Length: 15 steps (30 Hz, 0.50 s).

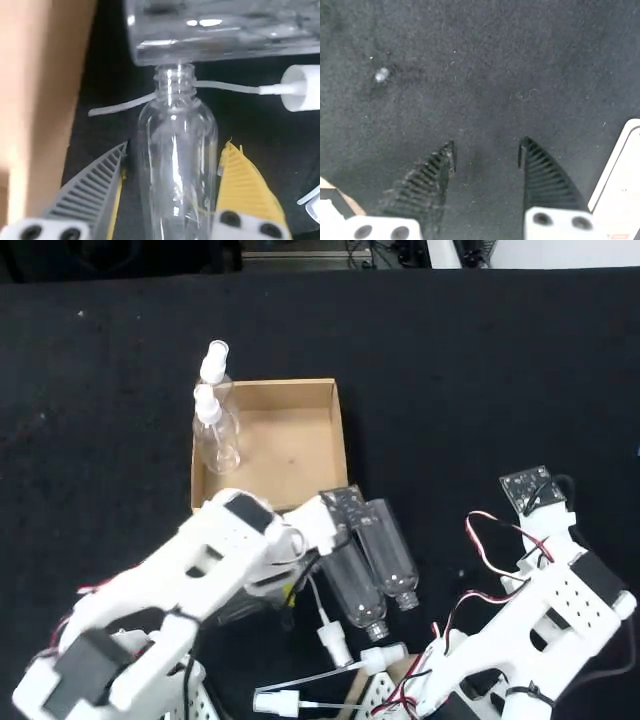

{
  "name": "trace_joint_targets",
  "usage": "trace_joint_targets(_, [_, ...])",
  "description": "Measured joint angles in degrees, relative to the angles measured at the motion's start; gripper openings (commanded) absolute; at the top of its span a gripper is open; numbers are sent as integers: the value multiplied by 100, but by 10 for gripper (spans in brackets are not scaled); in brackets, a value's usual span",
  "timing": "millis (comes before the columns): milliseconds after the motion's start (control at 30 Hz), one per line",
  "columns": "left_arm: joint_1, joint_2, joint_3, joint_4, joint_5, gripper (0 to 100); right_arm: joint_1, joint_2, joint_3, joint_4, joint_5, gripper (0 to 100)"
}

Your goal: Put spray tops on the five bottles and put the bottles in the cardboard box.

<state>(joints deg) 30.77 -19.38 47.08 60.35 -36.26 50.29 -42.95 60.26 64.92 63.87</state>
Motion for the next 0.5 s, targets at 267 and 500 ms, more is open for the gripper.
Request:
trace_joint_targets(267, [62,413,-211,0,0,263,0,0,0,0,0,188])
trace_joint_targets(500, [70,440,-211,0,35,191,0,0,0,0,0,190])
